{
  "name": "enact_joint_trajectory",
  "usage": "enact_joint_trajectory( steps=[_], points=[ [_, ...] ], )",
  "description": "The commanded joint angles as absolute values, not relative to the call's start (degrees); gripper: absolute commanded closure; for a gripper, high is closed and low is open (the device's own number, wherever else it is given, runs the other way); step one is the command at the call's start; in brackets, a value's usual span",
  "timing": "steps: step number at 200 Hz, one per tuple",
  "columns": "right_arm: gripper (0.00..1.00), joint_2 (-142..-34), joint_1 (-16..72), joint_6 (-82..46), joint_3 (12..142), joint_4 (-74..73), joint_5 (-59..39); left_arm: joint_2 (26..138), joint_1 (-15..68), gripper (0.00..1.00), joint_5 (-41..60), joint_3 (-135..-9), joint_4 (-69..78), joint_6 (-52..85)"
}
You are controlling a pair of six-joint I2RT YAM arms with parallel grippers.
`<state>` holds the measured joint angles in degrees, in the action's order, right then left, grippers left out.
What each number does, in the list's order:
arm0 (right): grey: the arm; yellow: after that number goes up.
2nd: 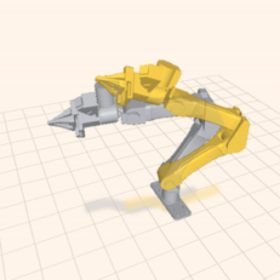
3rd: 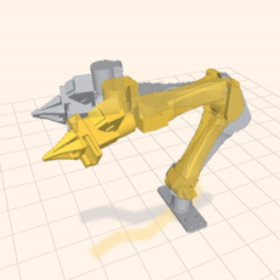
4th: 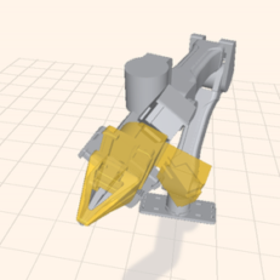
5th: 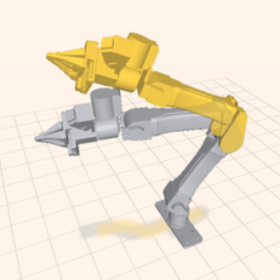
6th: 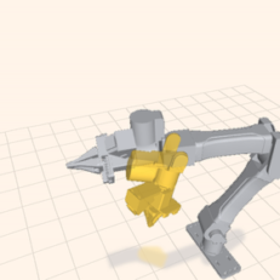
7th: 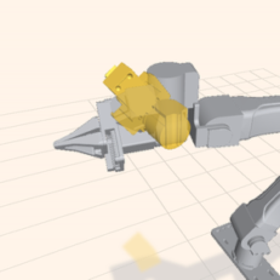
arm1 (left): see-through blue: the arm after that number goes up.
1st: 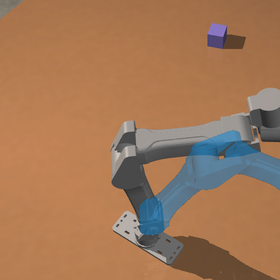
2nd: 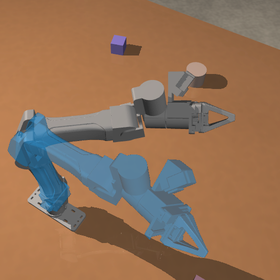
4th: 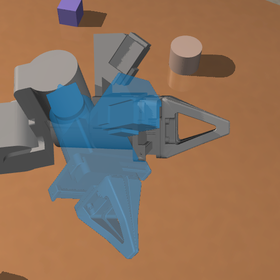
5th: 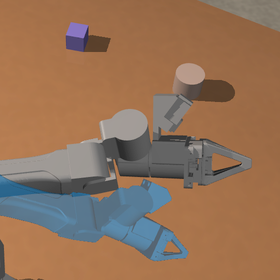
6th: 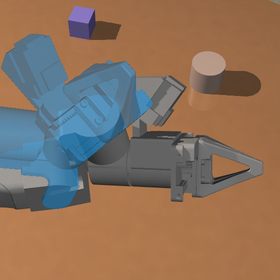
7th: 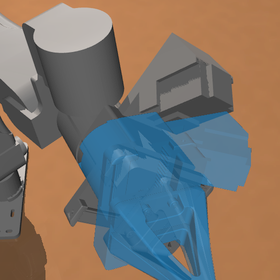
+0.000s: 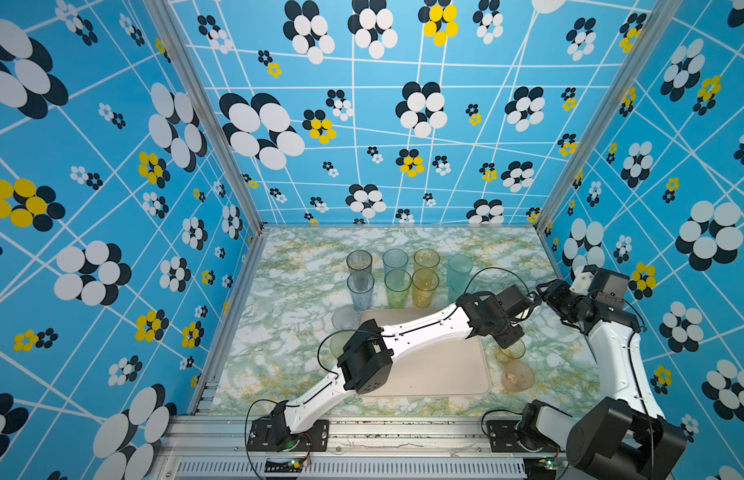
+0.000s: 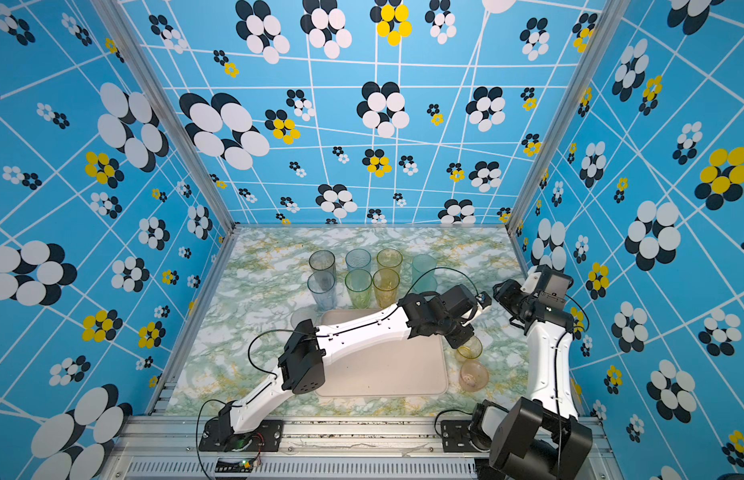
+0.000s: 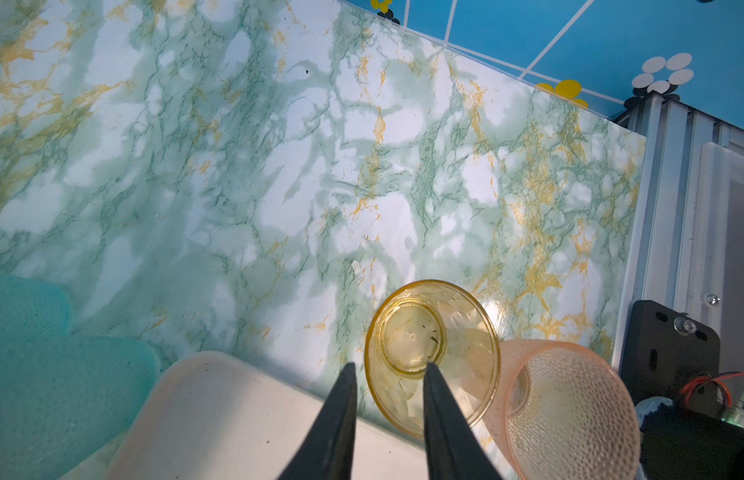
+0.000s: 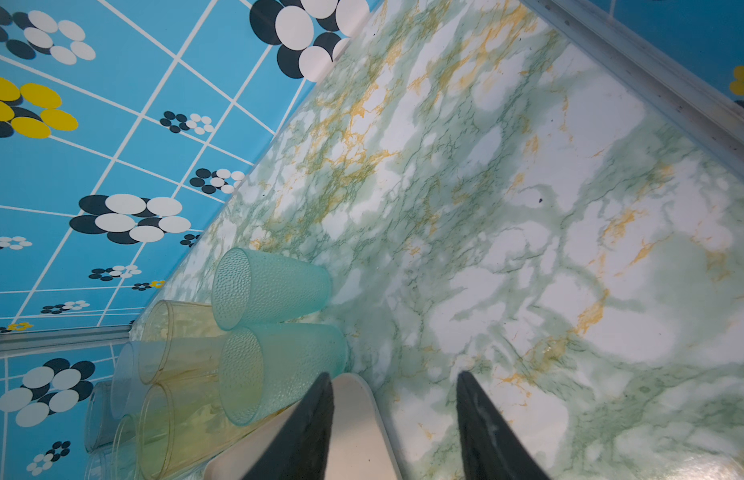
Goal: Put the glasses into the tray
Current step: 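Close the left gripper on the rim of the amber cup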
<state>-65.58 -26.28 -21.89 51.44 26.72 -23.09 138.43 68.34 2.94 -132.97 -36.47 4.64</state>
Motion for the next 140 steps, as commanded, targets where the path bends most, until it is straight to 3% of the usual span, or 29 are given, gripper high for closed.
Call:
enact_joint_trajectory(
  steps=[1,140],
  points=[
    [0.50,-65.2,-26.3,-21.7,50.8,26.3,-24.1,140.9,68.0,0.69,2.7,-135.4,-39.2,4.0],
    [0.49,-65.2,-26.4,-21.6,50.7,26.2,-23.8,144.3,67.0,0.71,3.5,-135.7,-39.2,4.3]
  ],
)
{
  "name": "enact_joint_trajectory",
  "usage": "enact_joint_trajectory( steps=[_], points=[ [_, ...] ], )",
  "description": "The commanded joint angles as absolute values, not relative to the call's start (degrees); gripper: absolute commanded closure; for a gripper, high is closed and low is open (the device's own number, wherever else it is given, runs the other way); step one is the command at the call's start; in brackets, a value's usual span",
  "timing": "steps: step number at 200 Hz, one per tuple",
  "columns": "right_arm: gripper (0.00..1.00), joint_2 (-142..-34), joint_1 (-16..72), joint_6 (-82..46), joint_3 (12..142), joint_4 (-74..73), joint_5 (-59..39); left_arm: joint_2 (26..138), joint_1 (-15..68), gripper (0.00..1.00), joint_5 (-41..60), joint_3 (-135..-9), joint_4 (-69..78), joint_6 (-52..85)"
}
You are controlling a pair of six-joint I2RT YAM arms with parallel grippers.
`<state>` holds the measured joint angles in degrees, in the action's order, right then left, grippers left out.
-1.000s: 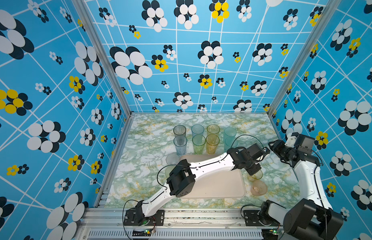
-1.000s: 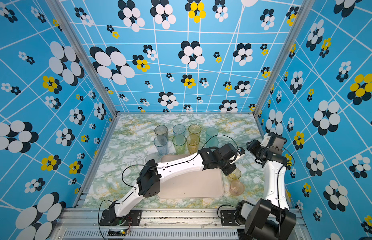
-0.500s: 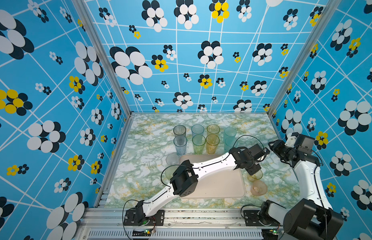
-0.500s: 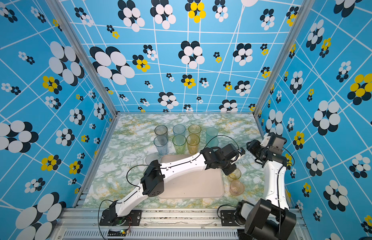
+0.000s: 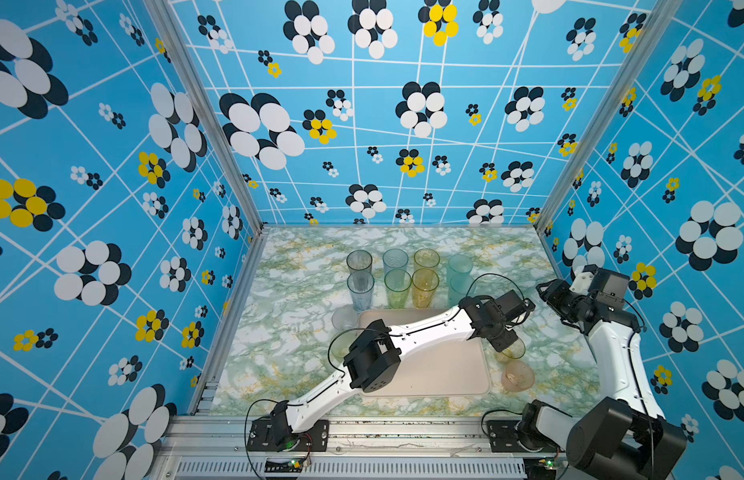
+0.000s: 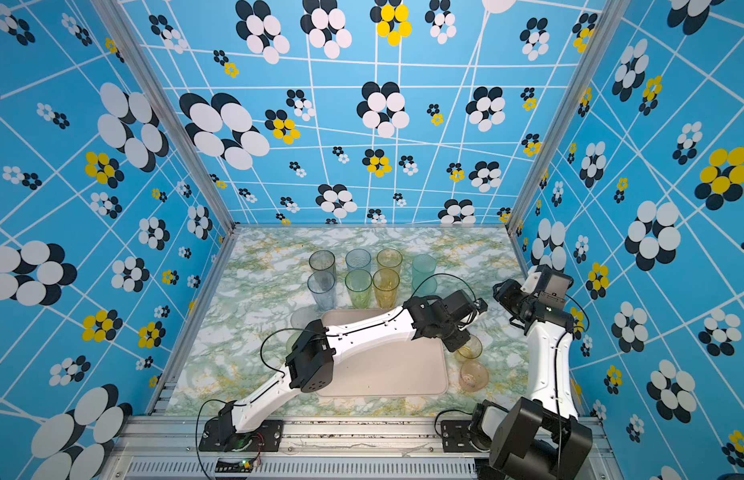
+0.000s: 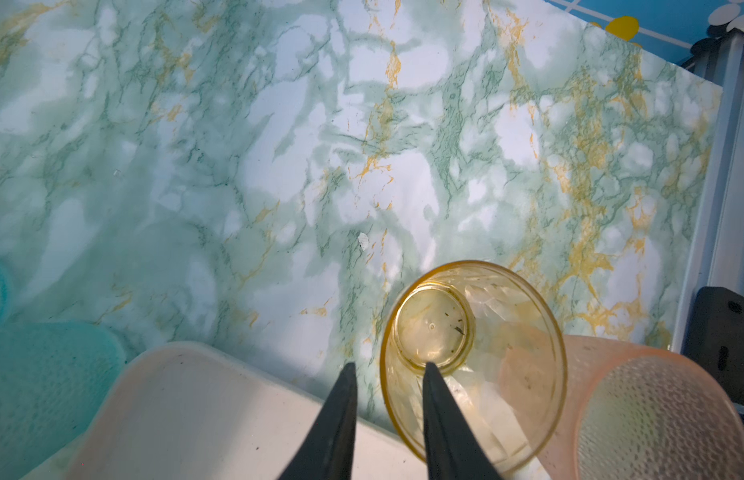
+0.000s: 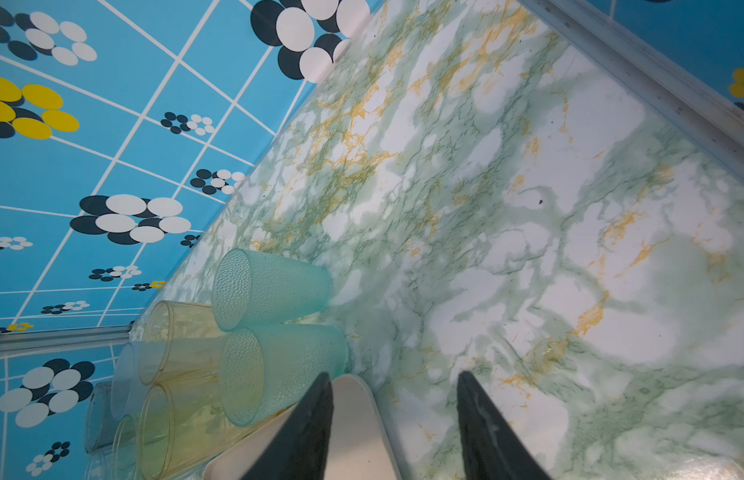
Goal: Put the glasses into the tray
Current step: 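Close the left gripper on the rim of the amber cup, then lift the amber cup with the left gripper and carry it over the tray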
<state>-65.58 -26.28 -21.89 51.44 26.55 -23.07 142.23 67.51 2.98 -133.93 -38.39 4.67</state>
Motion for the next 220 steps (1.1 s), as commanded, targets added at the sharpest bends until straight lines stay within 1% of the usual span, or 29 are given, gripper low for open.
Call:
enact_joint_trajectory(
  steps=[1,56,83,108,166,179,182,188,220],
  points=[
    [0.49,-65.2,-26.4,-21.6,50.7,26.2,-23.8,144.3,67.0,0.71,3.5,-135.7,-39.3,4.3],
    [0.50,-65.3,-26.4,-21.5,50.6,26.1,-23.7,144.9,66.7,0.74,5.0,-136.0,-39.2,4.4],
    [0.50,-65.3,-26.4,-21.5,50.5,26.0,-23.6,145.2,66.7,0.81,5.9,-136.3,-39.3,4.3],
    [0.49,-65.3,-26.4,-21.5,50.6,26.1,-23.7,145.8,66.6,0.85,7.0,-137.1,-39.8,4.3],
    [0.50,-65.0,-26.4,-21.4,50.5,26.1,-23.7,147.0,66.5,0.89,7.4,-139.0,-41.5,3.6],
    [0.50,-65.0,-26.4,-21.4,50.5,26.1,-23.6,147.0,66.4,0.93,6.9,-139.2,-41.9,3.4],
    [0.50,-65.0,-26.3,-21.4,50.5,26.1,-23.6,147.0,66.4,0.96,6.8,-139.3,-41.9,3.3],
    [0.49,-65.0,-26.4,-21.4,50.4,26.1,-23.6,147.0,66.4,0.98,6.6,-139.3,-42.1,3.2],
    [0.49,-64.9,-26.3,-21.4,50.5,26.0,-23.6,145.3,66.3,1.00,4.3,-138.8,-42.5,1.8]
  ],
)
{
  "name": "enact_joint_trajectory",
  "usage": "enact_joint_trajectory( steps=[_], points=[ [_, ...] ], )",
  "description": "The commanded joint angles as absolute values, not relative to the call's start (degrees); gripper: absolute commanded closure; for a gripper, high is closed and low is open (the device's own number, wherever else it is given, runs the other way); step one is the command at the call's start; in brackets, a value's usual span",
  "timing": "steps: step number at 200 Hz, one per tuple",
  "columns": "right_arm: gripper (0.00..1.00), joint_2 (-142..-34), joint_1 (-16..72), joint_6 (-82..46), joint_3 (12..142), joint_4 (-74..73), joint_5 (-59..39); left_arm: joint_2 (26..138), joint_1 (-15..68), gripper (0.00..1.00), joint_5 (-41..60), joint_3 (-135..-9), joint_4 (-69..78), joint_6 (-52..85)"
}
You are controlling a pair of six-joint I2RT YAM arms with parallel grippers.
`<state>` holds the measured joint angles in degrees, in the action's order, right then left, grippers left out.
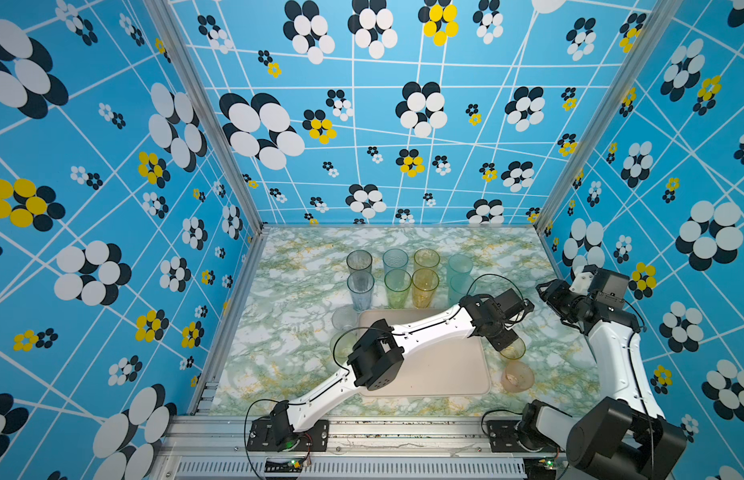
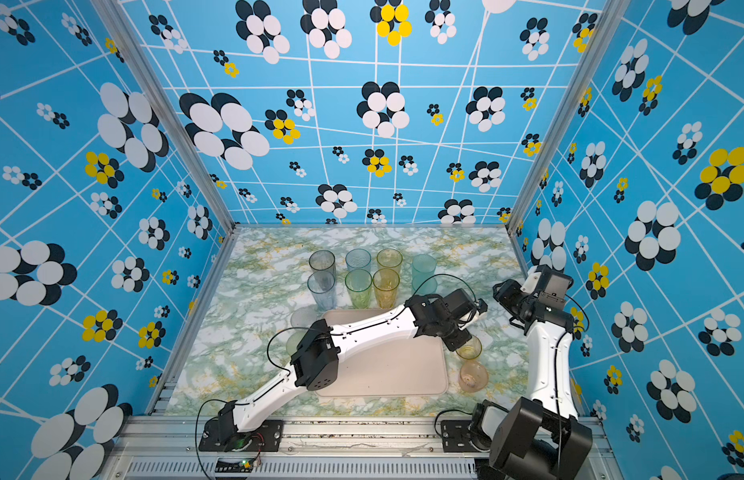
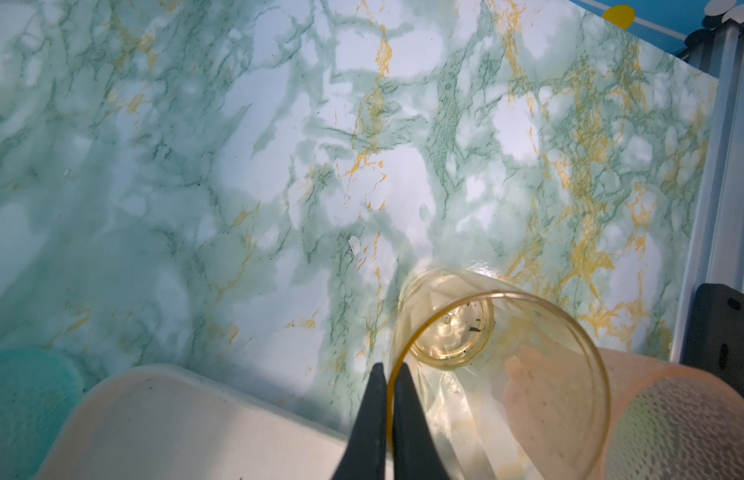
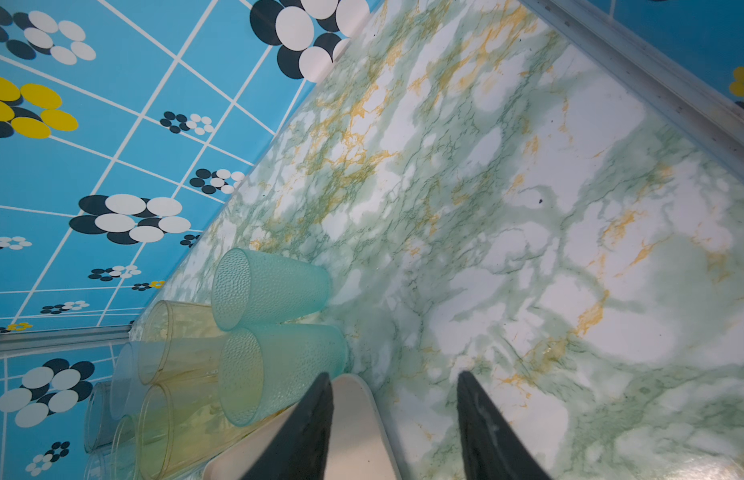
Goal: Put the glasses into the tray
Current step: 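Lift the amber cup with the left gripper and carry it over the tray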
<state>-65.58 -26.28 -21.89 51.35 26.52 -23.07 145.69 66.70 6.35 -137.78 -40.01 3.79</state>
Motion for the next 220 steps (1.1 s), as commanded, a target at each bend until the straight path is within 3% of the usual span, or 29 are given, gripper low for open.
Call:
enact_joint_trajectory(
  steps=[1,45,155,220],
  points=[
    [0.50,-64.9,-26.3,-21.4,50.4,26.0,-23.6,145.2,66.3,1.00,4.2,-138.7,-42.5,1.8],
    [0.50,-64.7,-26.4,-21.4,50.5,26.1,-23.7,136.5,64.2,1.00,0.3,-132.7,-42.8,-0.1],
    [0.50,-62.7,-26.0,-21.3,50.0,27.1,-23.7,99.0,57.7,1.00,-13.8,-94.8,-52.7,2.8],
    [0.51,-60.7,-17.5,-18.6,53.4,34.0,-18.5,86.7,49.7,1.00,-12.6,-74.9,-47.3,8.4]
  ],
)
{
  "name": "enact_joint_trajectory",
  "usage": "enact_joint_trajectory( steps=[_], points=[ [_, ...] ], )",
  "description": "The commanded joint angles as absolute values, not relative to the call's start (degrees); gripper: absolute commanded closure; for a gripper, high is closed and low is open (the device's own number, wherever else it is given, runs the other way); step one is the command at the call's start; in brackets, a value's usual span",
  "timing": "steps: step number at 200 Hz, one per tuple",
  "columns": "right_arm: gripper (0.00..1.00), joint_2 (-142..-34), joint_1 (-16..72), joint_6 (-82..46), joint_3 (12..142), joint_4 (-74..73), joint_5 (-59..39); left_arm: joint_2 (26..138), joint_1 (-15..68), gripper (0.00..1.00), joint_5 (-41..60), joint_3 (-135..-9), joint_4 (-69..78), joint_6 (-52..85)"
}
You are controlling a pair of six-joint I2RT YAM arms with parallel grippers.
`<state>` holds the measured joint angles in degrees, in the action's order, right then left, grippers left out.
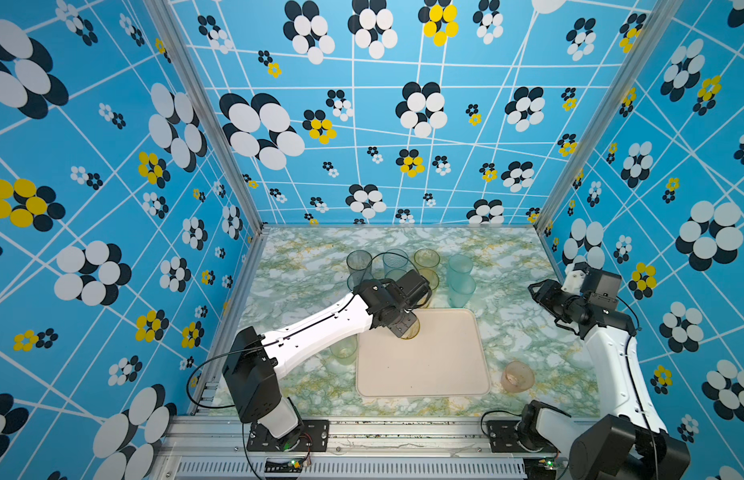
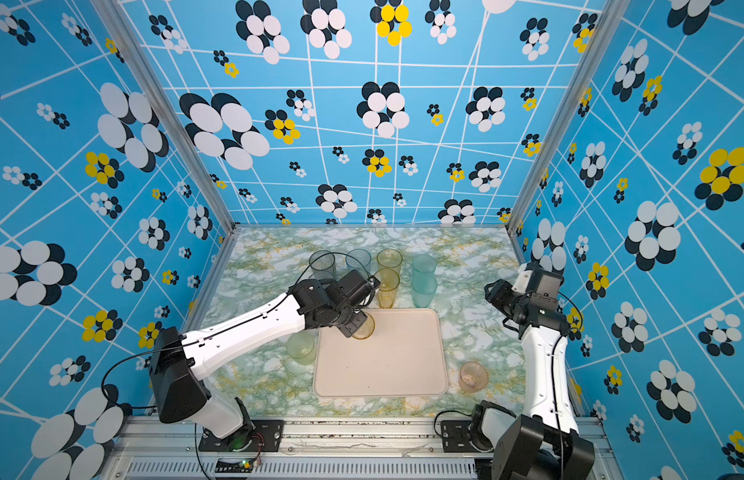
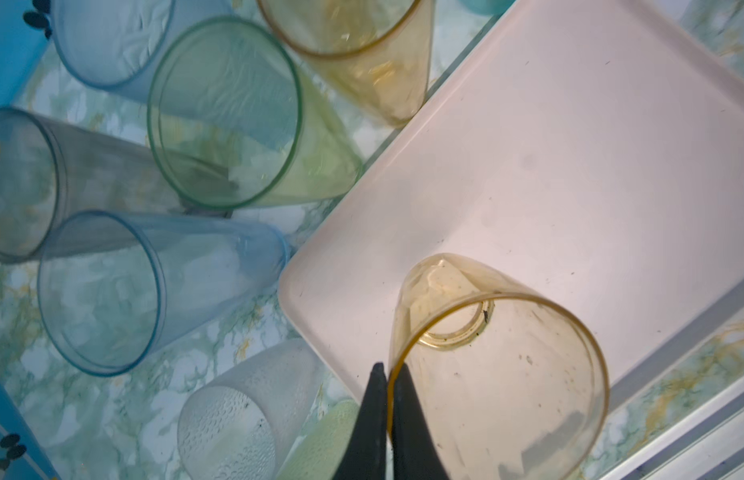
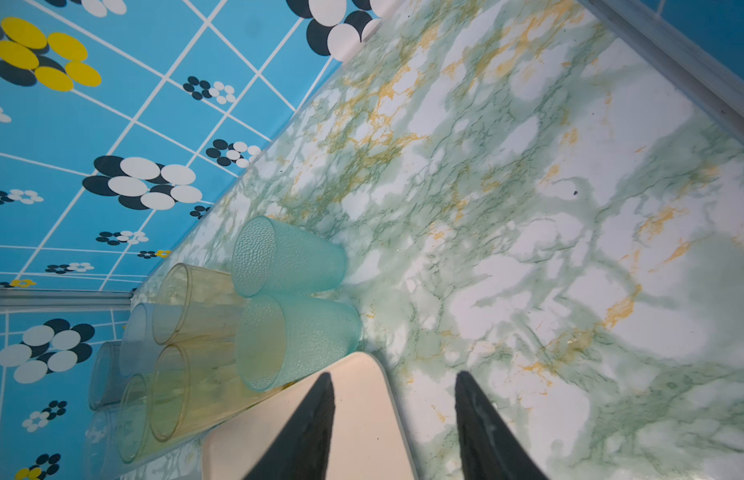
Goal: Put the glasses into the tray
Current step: 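Lift the amber cup with the left gripper and carry it over the tray, then lower the amber cup onto the tray corner nearest the cup rows and release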
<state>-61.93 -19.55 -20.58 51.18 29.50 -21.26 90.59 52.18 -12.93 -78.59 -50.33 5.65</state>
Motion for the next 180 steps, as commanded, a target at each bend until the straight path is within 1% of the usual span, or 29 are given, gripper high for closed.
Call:
enact_joint_trajectory(
  steps=[1,75,180],
  points=[
    [0.51,-60.6,-17.4,-18.6,53.4,34.1,-18.5,86.7,49.5,1.00,-12.5,-74.7,-47.2,8.4],
    [0.51,-56.0,-15.8,-16.7,54.8,41.0,-17.1,87.5,42.9,1.00,-9.5,-67.2,-39.6,8.3],
    [0.51,-55.4,-14.9,-16.6,55.5,43.2,-15.4,89.3,39.2,1.00,-9.6,-64.5,-37.8,7.7]
  ],
)
